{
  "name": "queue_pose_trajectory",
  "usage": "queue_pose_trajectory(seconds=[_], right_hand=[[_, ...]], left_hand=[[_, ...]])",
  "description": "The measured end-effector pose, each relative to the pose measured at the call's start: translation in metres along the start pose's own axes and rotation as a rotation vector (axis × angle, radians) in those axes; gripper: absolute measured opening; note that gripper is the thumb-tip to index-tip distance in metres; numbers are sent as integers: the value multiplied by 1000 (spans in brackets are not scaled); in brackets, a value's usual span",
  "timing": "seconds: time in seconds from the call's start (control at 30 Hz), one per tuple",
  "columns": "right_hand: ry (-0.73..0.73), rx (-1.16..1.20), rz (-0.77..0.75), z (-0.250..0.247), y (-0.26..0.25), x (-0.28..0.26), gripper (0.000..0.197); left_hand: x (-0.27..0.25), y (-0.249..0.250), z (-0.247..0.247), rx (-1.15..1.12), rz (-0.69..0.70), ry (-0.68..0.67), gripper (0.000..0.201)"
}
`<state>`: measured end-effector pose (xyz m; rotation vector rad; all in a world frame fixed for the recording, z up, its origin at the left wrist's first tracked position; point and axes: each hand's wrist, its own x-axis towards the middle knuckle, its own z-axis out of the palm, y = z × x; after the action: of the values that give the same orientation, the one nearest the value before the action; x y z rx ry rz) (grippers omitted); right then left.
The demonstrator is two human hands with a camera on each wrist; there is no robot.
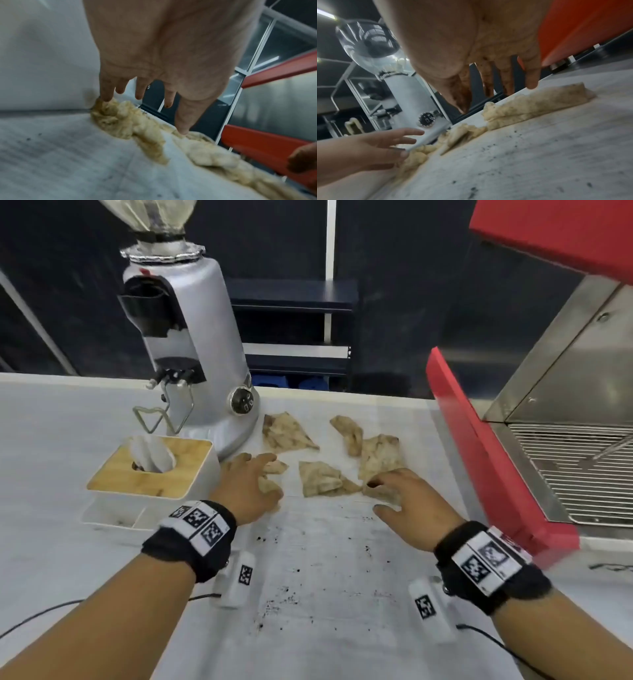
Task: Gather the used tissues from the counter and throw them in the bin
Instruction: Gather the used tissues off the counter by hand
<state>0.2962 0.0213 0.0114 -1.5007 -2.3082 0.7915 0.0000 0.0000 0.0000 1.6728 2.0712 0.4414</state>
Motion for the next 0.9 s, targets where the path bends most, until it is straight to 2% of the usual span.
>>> queue_pose_trajectory(seconds=[0.07, 0.13, 0.27, 0.37, 0.5, 0.57, 0.63, 0.73, 0.83, 0.9], right_hand=[[-29, -140, 82, 4, 4, 10, 44], [-113, -243, 161, 10, 7, 16, 50], [-164, -284, 209, 18, 15, 23, 58], [-153, -316, 215, 19, 18, 28, 64], [-174, -263, 253, 17, 19, 32, 62], [-119, -218, 268, 16, 21, 31, 51], [-32, -128, 222, 14, 23, 28, 38], [113, 38, 130, 3, 19, 24, 32], [258, 191, 109, -5, 16, 22, 38], [310, 244, 114, -9, 15, 20, 42]], left_hand=[[7, -4, 2, 172, -40, -48, 74], [14, -9, 7, 251, -100, -104, 76], [25, -8, 12, 320, -143, -180, 64], [25, -2, 12, 383, -117, -154, 51], [25, -2, 7, 258, -38, -87, 31], [25, 0, 4, 202, 15, -27, 26], [24, 9, 2, 87, 63, 43, 25], [25, 26, 0, -57, 146, 116, 26], [29, 41, 6, -113, 196, 87, 28], [32, 51, 13, -140, 178, 26, 27]])
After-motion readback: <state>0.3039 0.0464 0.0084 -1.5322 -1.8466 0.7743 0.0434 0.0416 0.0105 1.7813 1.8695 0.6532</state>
